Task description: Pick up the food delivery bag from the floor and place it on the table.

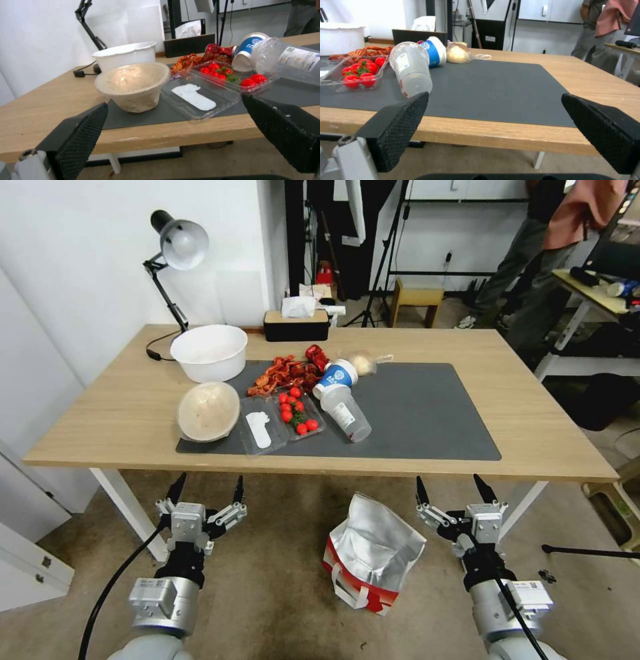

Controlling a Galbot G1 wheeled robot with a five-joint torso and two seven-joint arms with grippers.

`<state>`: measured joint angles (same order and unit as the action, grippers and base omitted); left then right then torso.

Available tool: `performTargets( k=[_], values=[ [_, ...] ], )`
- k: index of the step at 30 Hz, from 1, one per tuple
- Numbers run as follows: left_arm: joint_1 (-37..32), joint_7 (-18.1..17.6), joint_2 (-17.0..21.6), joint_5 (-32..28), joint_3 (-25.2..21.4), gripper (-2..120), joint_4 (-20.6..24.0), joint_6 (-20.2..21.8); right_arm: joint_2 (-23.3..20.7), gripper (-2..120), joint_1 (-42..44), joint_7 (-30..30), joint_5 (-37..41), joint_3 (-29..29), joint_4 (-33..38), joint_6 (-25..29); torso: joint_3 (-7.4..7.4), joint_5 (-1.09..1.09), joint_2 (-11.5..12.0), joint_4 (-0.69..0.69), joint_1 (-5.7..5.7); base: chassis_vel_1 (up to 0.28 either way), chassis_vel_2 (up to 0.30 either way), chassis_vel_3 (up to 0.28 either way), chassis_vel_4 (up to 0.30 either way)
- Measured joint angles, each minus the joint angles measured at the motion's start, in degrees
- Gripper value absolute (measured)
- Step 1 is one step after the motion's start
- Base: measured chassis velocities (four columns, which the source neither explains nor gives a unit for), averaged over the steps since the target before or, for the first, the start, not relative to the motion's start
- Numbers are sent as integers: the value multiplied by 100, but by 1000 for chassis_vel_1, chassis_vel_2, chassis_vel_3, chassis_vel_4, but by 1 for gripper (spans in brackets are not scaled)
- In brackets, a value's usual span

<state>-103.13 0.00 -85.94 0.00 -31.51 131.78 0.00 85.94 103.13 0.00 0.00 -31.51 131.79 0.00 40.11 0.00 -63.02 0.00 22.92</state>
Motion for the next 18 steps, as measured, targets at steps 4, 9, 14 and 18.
performTargets(
  k=[4, 9, 14, 18],
  values=[
    [0, 0, 0, 0, 0, 100, 0, 0, 0, 100, 0, 0, 0, 0, 0, 0, 0, 0, 0, 0, 0, 0, 0, 0, 0],
    [0, 0, 0, 0, 0, 100, 0, 0, 0, 100, 0, 0, 0, 0, 0, 0, 0, 0, 0, 0, 0, 0, 0, 0, 0],
    [0, 0, 0, 0, 0, 100, 0, 0, 0, 100, 0, 0, 0, 0, 0, 0, 0, 0, 0, 0, 0, 0, 0, 0, 0],
    [0, 0, 0, 0, 0, 100, 0, 0, 0, 100, 0, 0, 0, 0, 0, 0, 0, 0, 0, 0, 0, 0, 0, 0, 0]
  ],
)
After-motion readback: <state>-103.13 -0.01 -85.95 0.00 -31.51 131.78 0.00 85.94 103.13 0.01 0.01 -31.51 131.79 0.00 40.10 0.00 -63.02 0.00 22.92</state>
